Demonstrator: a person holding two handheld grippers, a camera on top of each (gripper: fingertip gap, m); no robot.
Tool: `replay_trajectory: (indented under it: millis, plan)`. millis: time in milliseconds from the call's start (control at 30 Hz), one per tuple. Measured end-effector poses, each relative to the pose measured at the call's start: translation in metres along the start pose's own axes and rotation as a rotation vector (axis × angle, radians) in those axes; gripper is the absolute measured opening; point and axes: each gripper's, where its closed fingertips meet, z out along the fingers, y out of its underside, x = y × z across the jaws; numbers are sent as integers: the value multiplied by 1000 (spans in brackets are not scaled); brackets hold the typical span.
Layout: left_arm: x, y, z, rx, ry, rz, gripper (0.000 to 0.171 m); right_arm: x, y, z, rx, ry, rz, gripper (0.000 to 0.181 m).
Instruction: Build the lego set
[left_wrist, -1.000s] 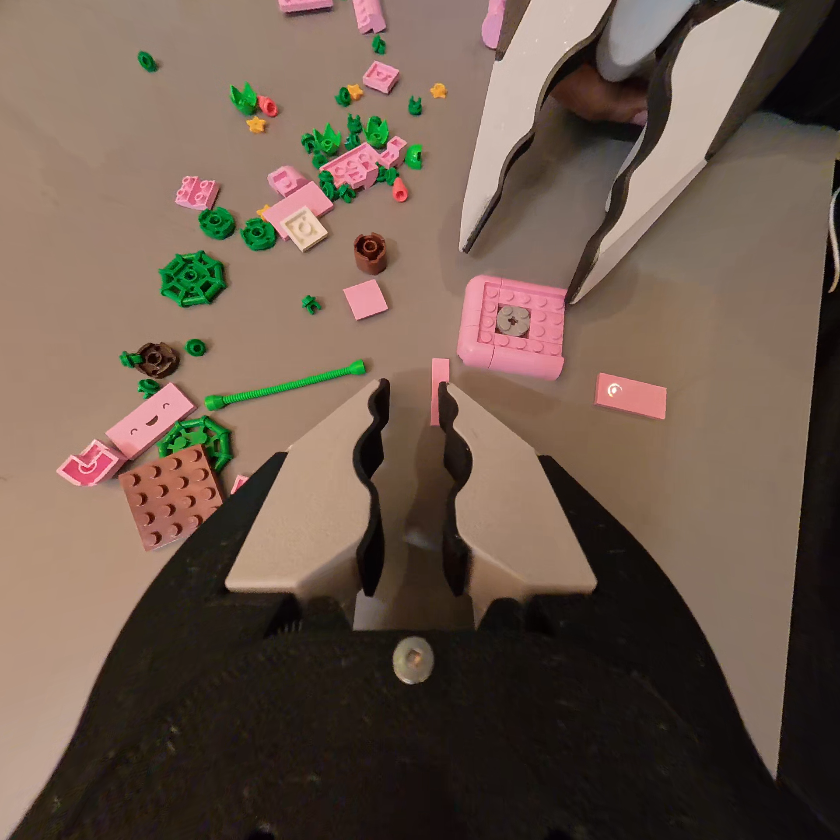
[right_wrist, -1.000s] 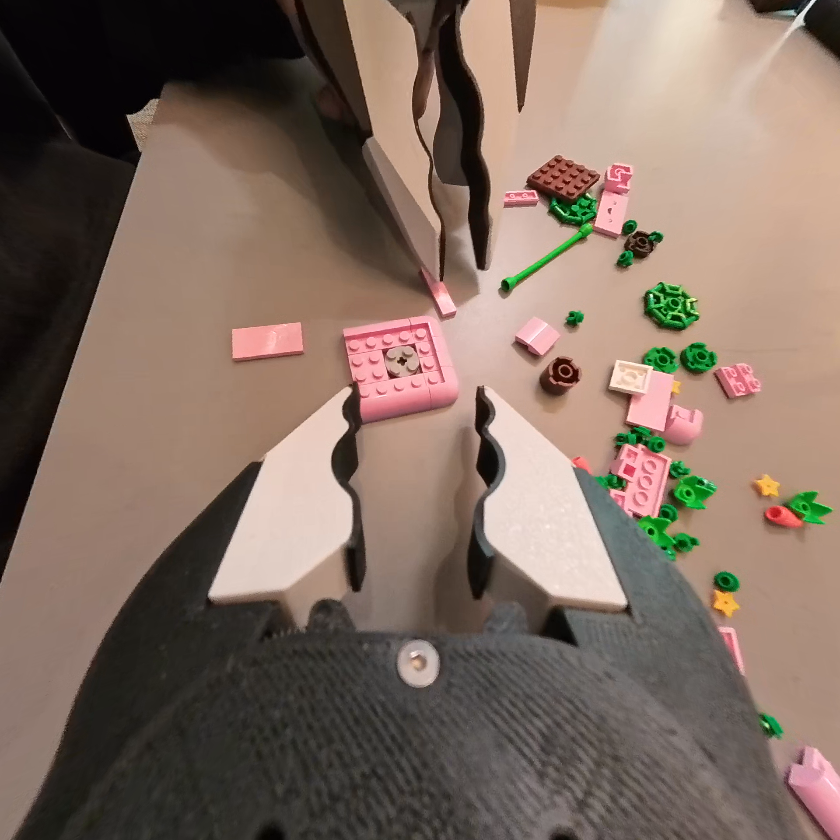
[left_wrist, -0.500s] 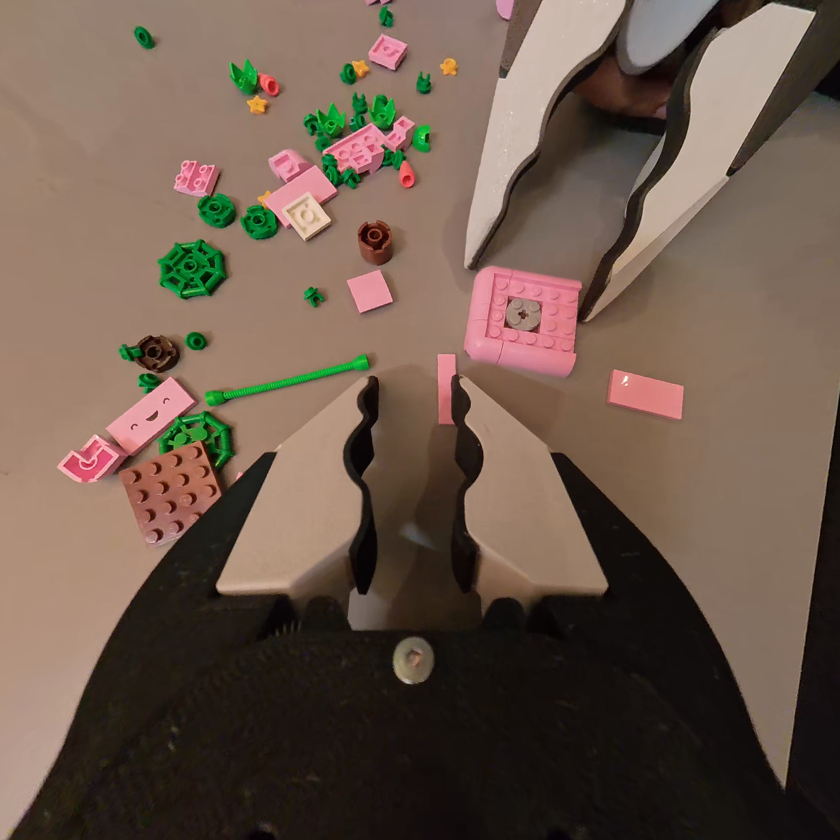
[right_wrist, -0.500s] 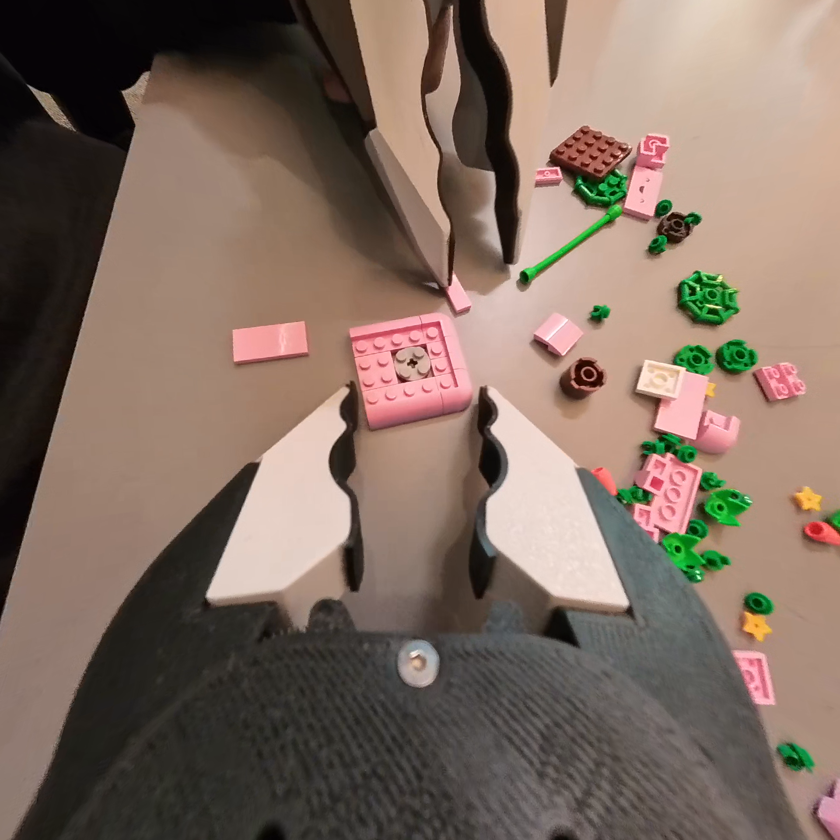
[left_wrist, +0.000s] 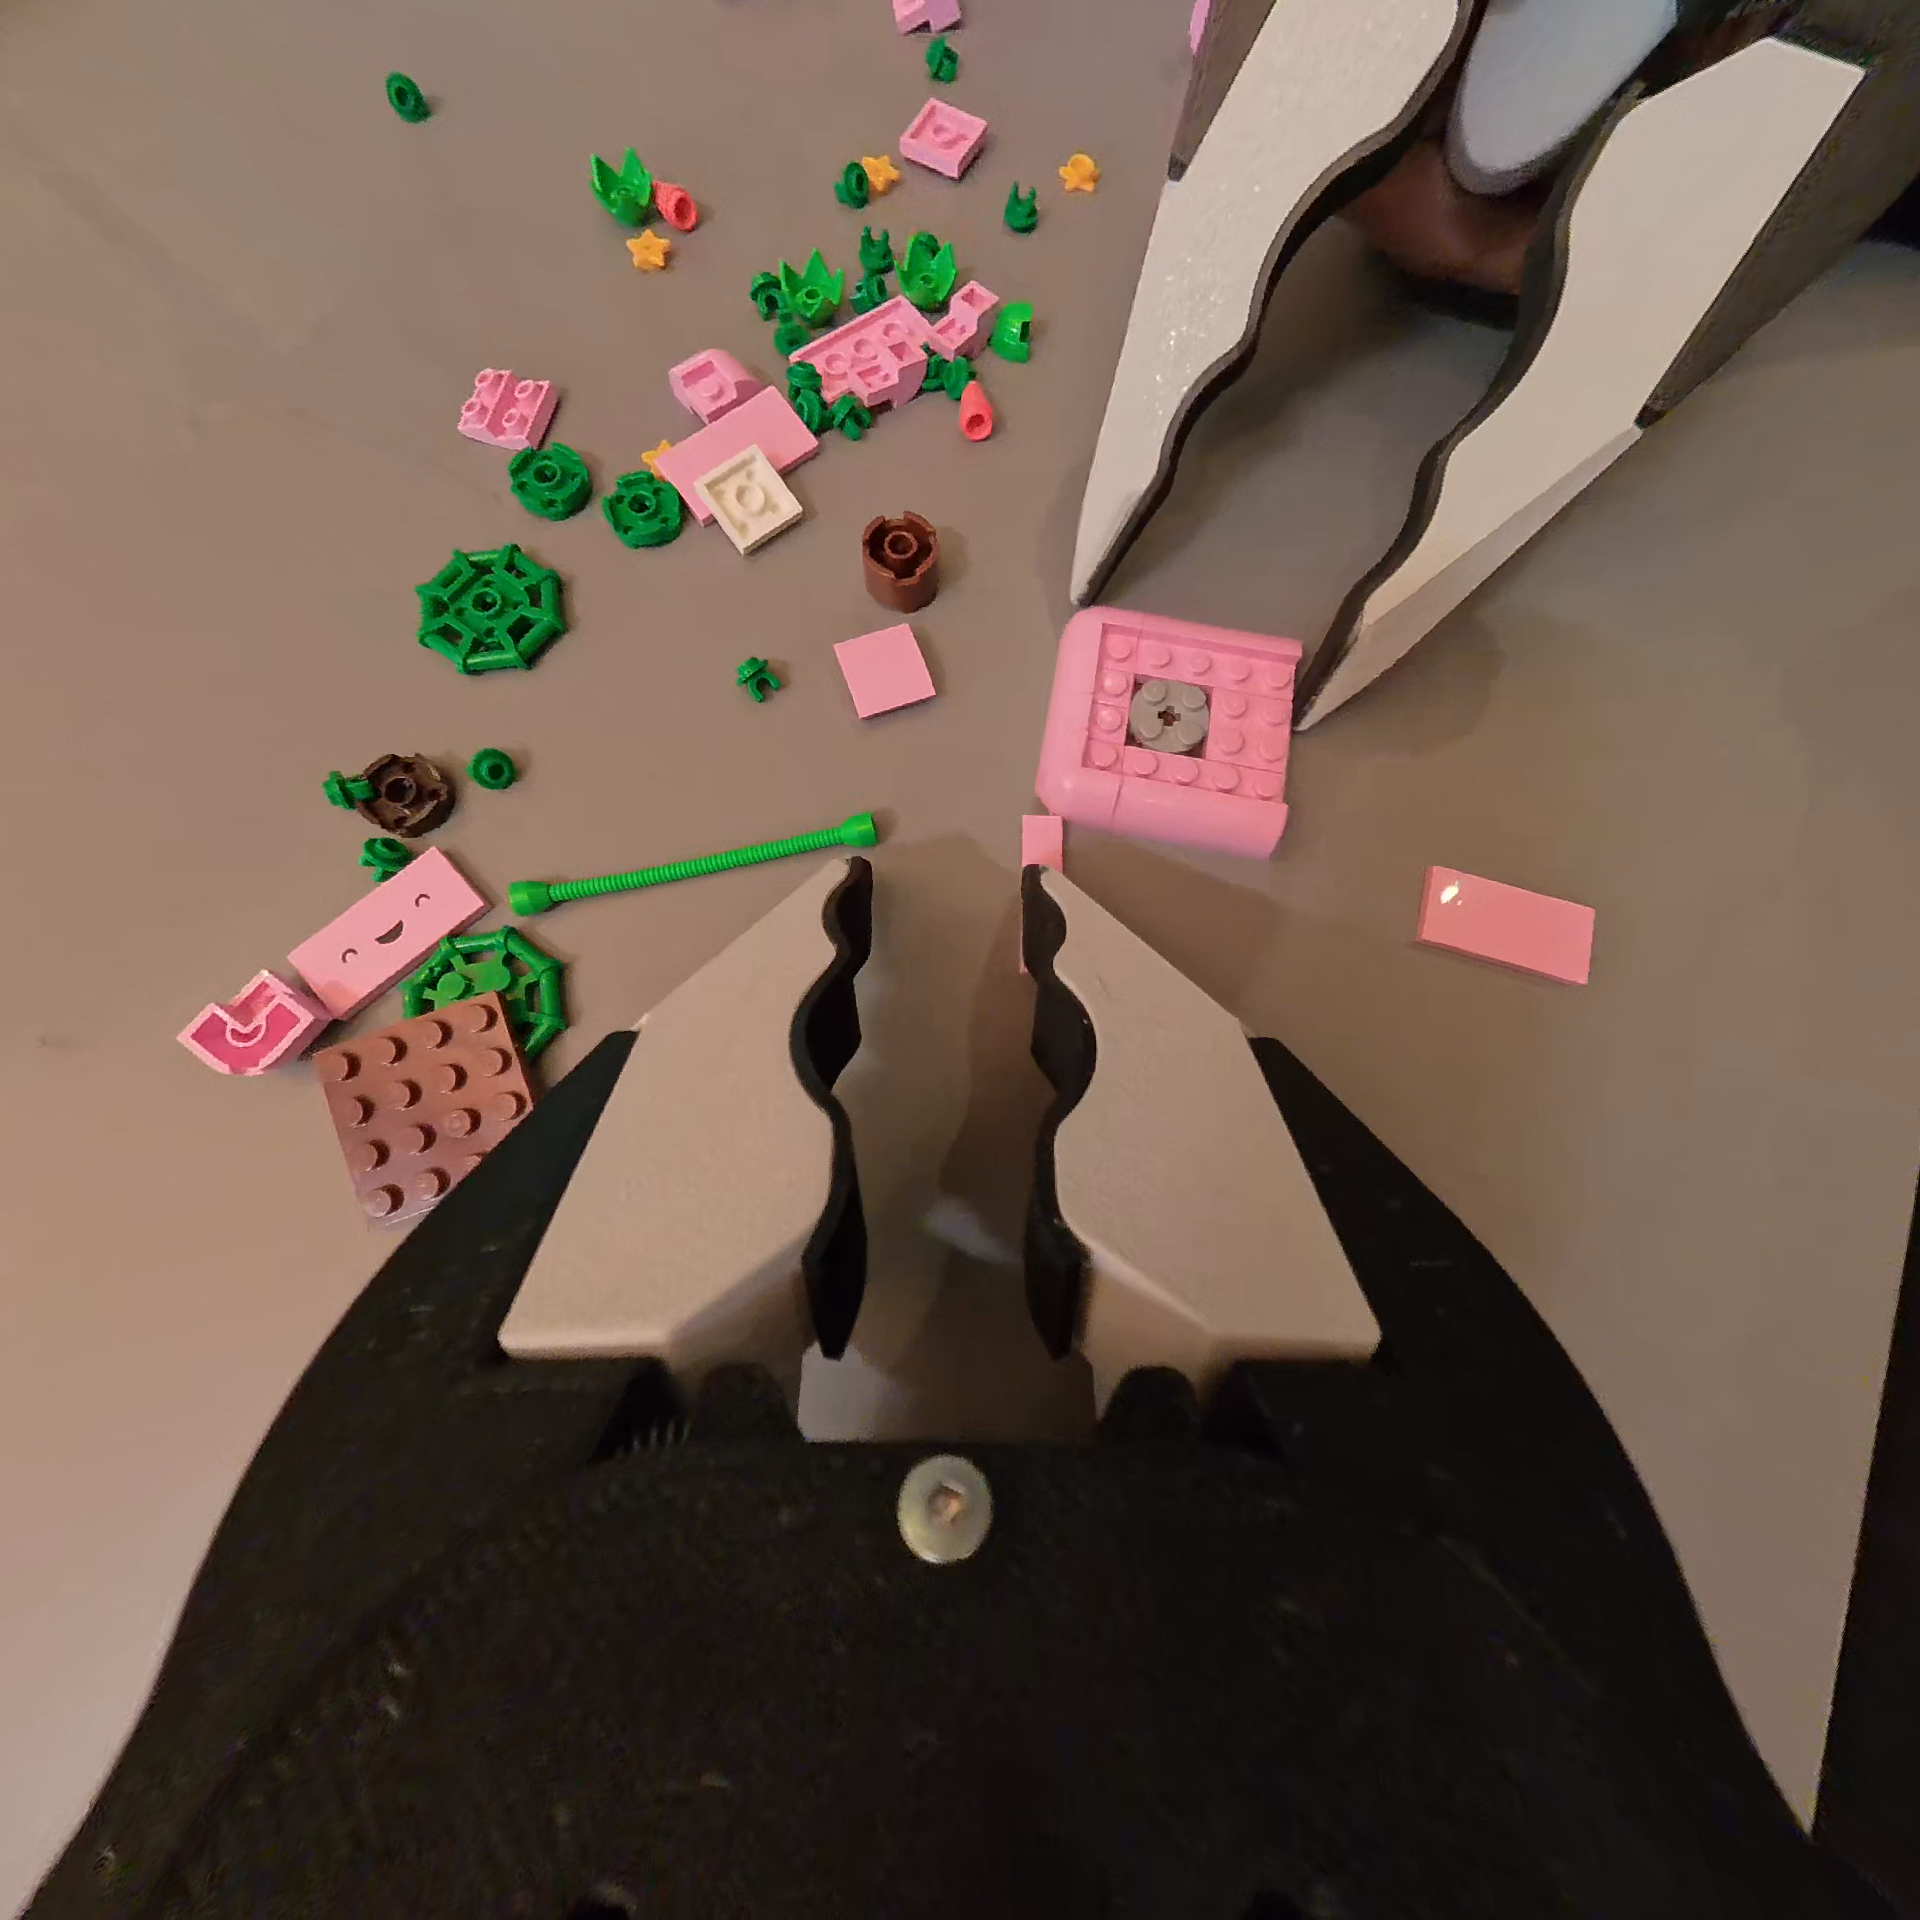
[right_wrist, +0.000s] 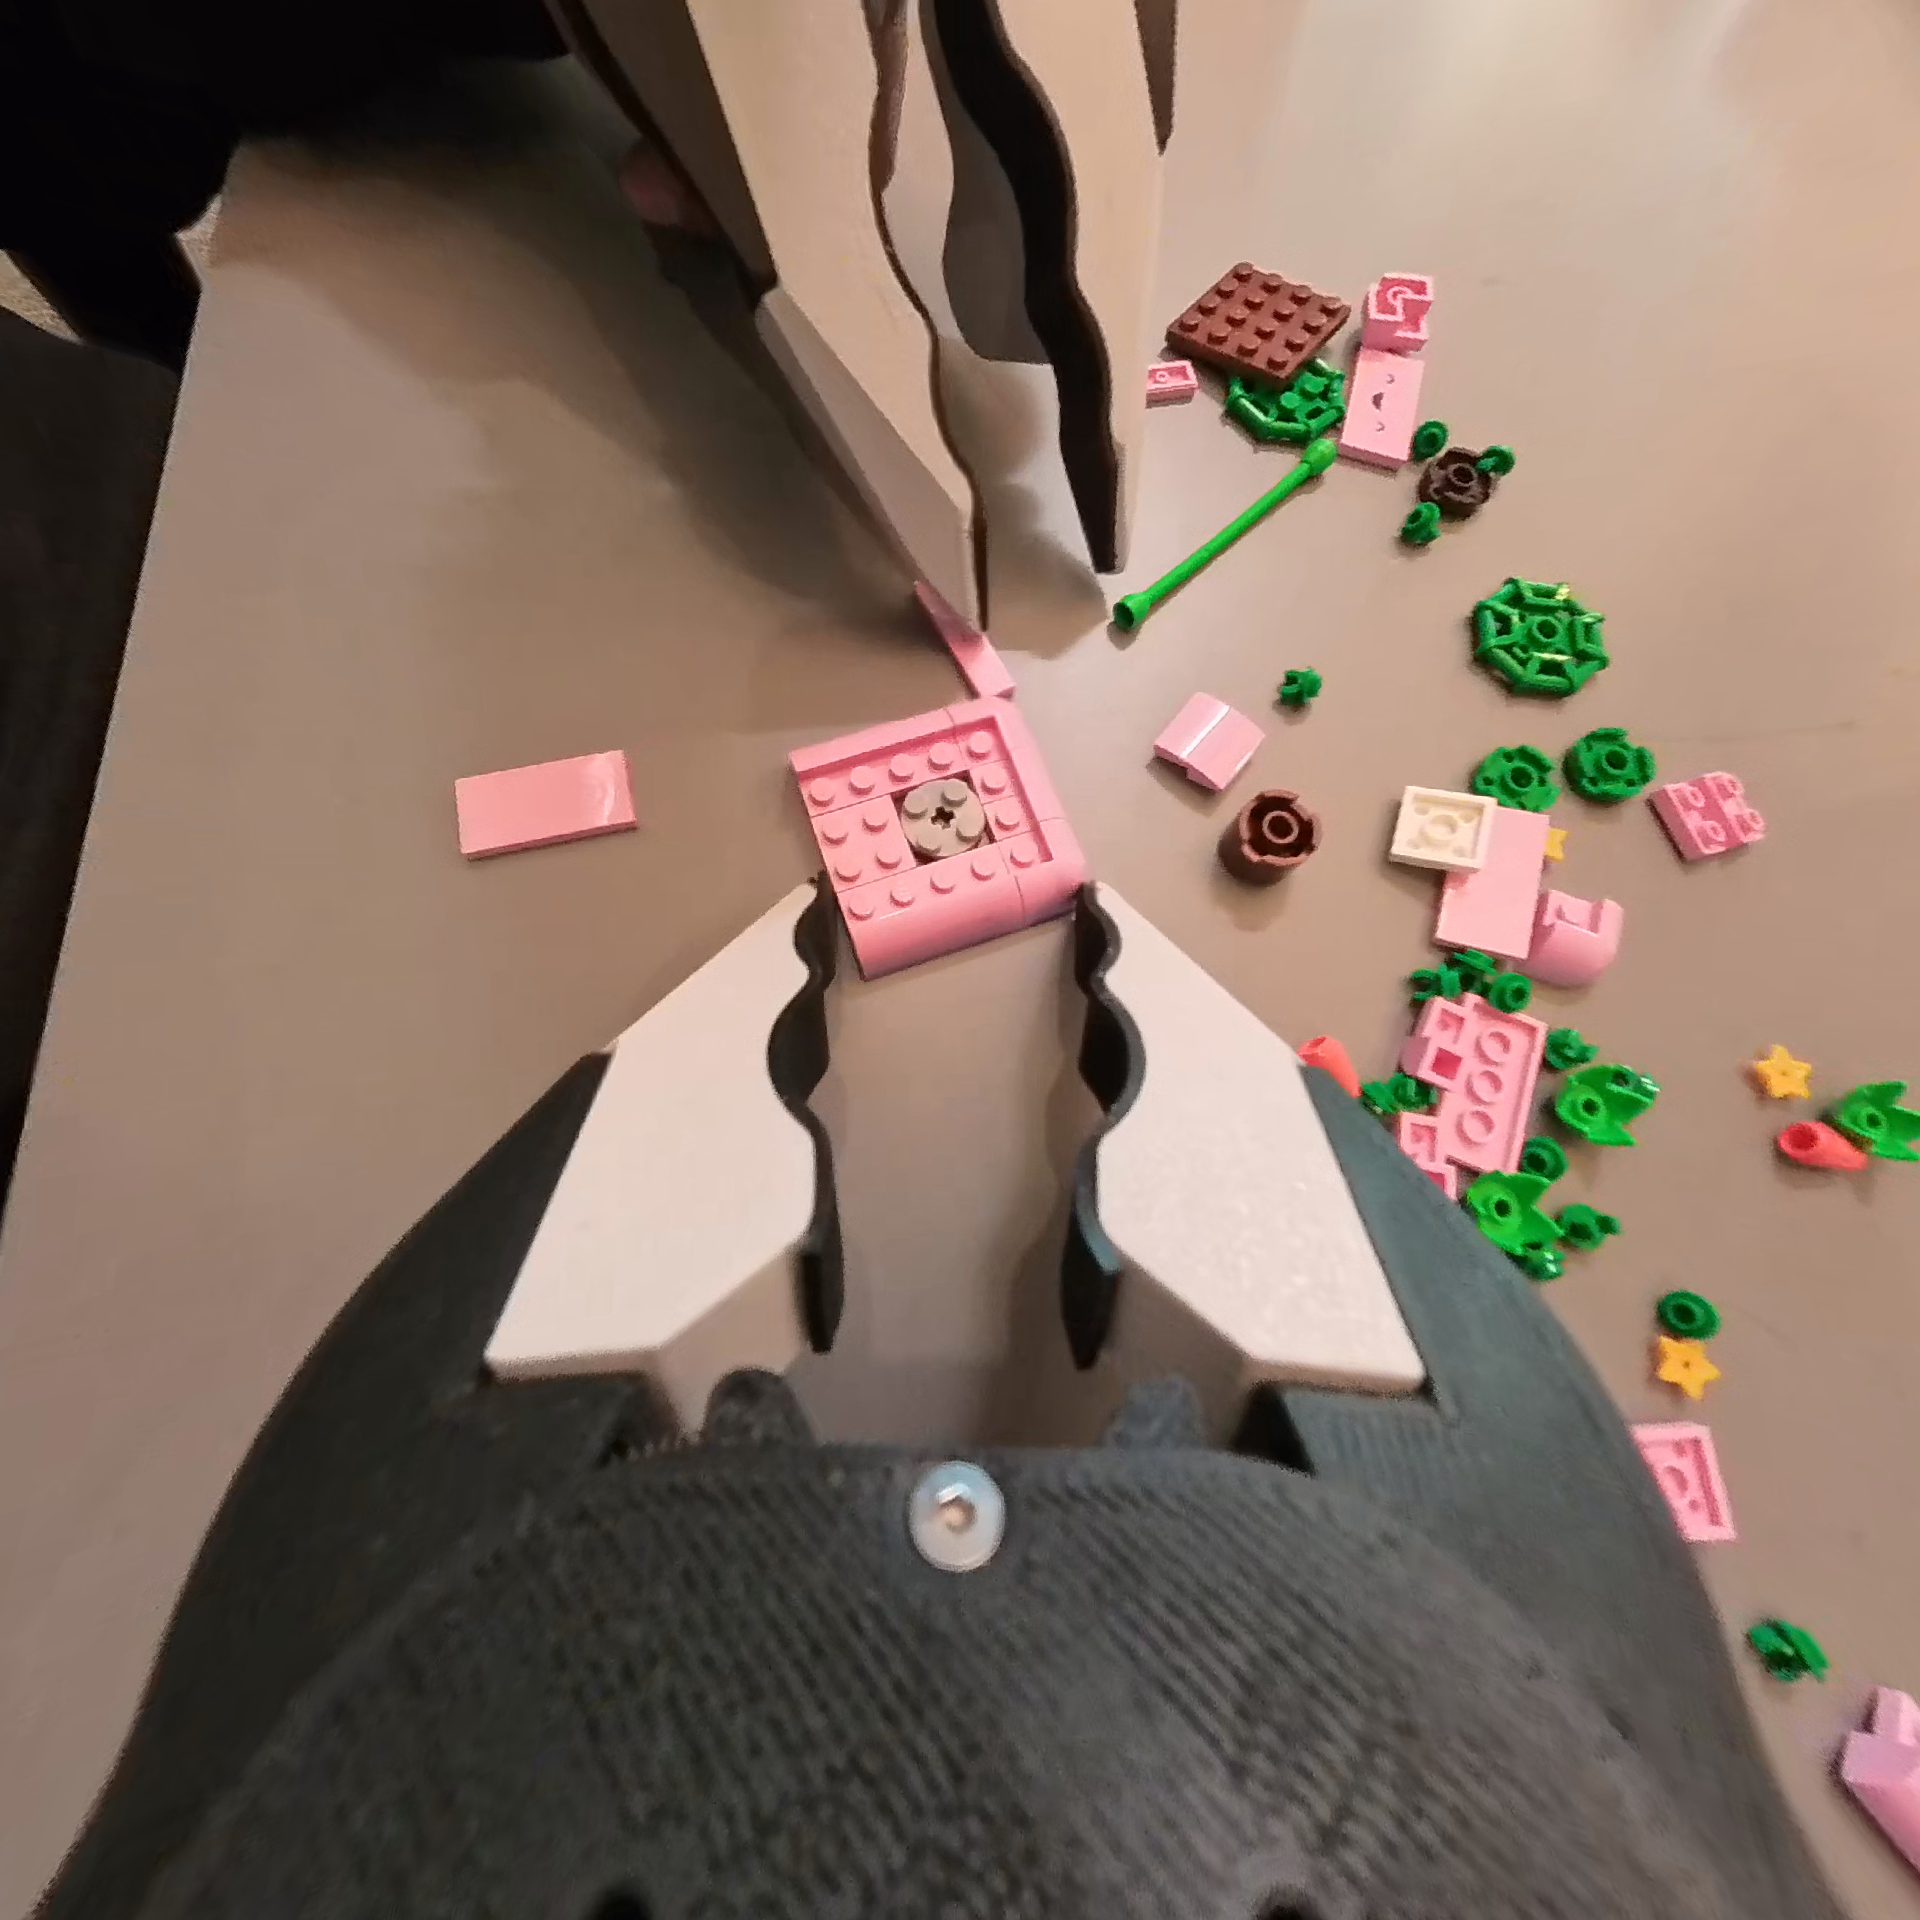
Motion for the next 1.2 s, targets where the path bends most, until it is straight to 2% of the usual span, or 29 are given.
replay_trajectory:
  millis: [333, 467, 867, 1033, 1167, 1200]
  plan:
    - [9, 3, 3, -27, 45, 38, 39, 0, 0, 0, 2, 5, -5, 49]
    - [17, 4, 2, -37, 92, 65, 39, 0, -1, -1, 7, 5, -5, 49]
    - [26, 5, -9, -37, 161, 106, 28, -1, 0, 1, -2, -24, 16, 49]
    - [28, 11, -6, -47, 160, 145, 16, -2, 1, 1, -7, -40, 26, 49]
    - [28, 11, -5, -44, 152, 172, 13, -3, 1, 1, -7, -44, 27, 48]
    - [27, 11, -4, -39, 150, 167, 7, -3, 1, 1, -7, -46, 29, 48]
